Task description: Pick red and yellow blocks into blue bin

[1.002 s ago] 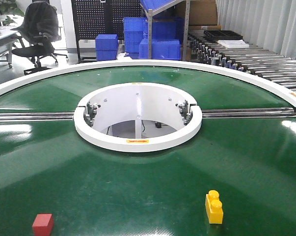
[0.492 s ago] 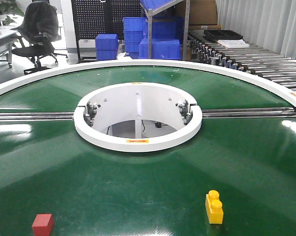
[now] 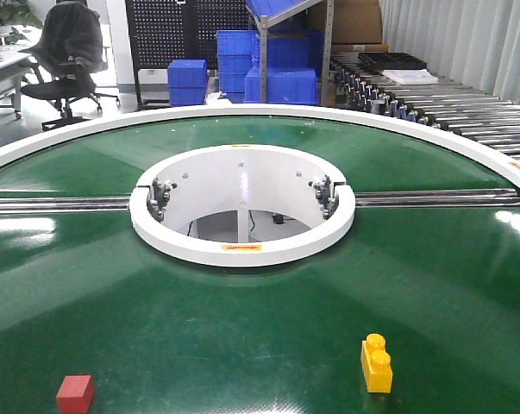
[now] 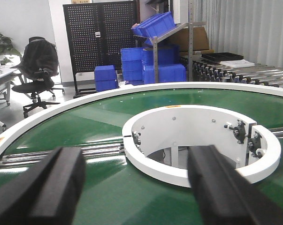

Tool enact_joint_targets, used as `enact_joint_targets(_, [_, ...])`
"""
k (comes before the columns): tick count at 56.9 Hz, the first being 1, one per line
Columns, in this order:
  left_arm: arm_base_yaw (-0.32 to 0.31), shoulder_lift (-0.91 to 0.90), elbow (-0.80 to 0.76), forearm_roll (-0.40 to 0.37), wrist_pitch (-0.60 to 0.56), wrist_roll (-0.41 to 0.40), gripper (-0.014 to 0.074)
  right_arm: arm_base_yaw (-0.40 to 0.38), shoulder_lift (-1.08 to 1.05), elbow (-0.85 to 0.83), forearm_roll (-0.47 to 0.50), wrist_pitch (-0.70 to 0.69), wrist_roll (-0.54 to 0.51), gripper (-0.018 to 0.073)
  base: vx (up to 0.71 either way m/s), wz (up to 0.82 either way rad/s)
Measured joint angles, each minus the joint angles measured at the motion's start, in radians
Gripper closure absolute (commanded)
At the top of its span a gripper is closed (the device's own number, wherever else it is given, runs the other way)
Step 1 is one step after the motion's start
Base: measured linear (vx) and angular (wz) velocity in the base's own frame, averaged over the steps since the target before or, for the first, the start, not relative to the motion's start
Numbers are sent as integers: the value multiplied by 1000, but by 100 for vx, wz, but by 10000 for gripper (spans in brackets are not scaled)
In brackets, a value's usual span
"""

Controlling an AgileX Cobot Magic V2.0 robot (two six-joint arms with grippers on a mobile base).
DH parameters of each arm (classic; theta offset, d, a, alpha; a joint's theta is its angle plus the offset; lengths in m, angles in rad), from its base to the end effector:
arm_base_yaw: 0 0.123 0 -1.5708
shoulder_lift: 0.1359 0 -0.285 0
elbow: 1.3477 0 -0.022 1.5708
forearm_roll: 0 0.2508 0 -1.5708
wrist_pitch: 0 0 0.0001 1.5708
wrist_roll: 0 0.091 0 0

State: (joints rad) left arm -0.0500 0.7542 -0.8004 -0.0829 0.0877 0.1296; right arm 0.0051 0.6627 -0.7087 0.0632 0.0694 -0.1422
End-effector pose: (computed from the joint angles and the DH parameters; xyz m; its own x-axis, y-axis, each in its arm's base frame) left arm 0.1570 -0.0085 0.4037 0.0486 0.0446 -0.9978 0.0550 0.9974 0.0473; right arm 0.1376 0.0011 0.3880 0.0644 -0.0787 -0.9948 -0.0044 0.9968 -0.0792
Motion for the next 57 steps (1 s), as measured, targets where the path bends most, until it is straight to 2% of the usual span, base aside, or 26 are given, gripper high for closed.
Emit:
enact_joint_targets(4, [0, 0, 0, 0, 0, 0, -50, 0, 9, -9, 1, 23, 1, -127, 0, 0])
enact_joint_targets(8, [0, 0, 0, 0, 0, 0, -42, 11, 54, -48, 1, 115, 0, -104, 0, 0])
enact_joint_targets(19, [0, 0, 0, 0, 4, -1, 5, 126, 322, -221, -11, 409, 5, -60, 0, 0])
enact_joint_targets(28, [0, 0, 0, 0, 10, -2, 31, 146, 588, -383, -16, 560, 115, -21, 0, 0])
enact_joint_targets(42, [0, 0, 0, 0, 10, -3, 38, 146, 943, -565, -27, 701, 168, 15, 0, 0])
enact_joint_targets(57, [0, 7, 0, 0, 20, -3, 38, 170, 1144, -649, -53, 714, 172, 15, 0, 0])
